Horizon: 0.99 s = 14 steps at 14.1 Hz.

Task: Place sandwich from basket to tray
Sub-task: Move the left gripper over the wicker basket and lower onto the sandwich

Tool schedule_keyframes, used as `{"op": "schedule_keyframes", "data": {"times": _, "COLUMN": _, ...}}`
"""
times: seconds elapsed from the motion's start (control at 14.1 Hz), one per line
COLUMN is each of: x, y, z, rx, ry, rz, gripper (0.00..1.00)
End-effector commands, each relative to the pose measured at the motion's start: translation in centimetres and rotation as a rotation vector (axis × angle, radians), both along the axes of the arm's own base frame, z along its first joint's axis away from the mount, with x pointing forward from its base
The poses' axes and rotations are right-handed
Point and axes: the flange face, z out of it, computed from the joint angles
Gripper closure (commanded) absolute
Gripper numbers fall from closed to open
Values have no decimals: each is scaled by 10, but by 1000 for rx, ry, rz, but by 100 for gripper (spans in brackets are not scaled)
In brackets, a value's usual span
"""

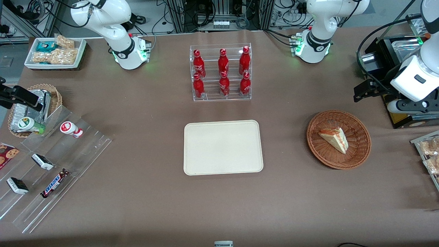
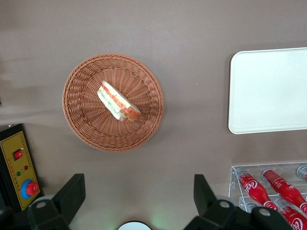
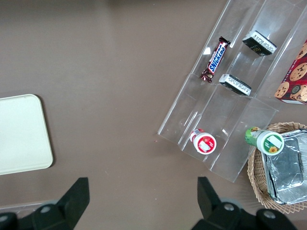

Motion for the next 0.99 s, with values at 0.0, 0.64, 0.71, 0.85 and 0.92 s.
{"op": "schedule_keyframes", "data": {"times": 0.0, "x": -3, "y": -2, "z": 4, "rx": -11, "ry": -6, "rz": -10, "gripper": 0}}
{"op": "schedule_keyframes", "data": {"times": 0.64, "x": -1, "y": 0, "z": -19, "rx": 10, "ry": 33, "rz": -10, "gripper": 0}}
{"op": "schedule_keyframes", "data": {"times": 0.71, "x": 0, "y": 1, "z": -31, "rx": 14, "ry": 54, "rz": -11, "gripper": 0}}
{"op": "schedule_keyframes", "data": {"times": 0.85, "x": -2, "y": 4, "z": -58, "rx": 43, "ry": 91, "rz": -9, "gripper": 0}}
{"op": "schedule_keyframes", "data": {"times": 0.92, "x": -2, "y": 6, "z": -76, "rx": 46, "ry": 105, "rz": -7, "gripper": 0}}
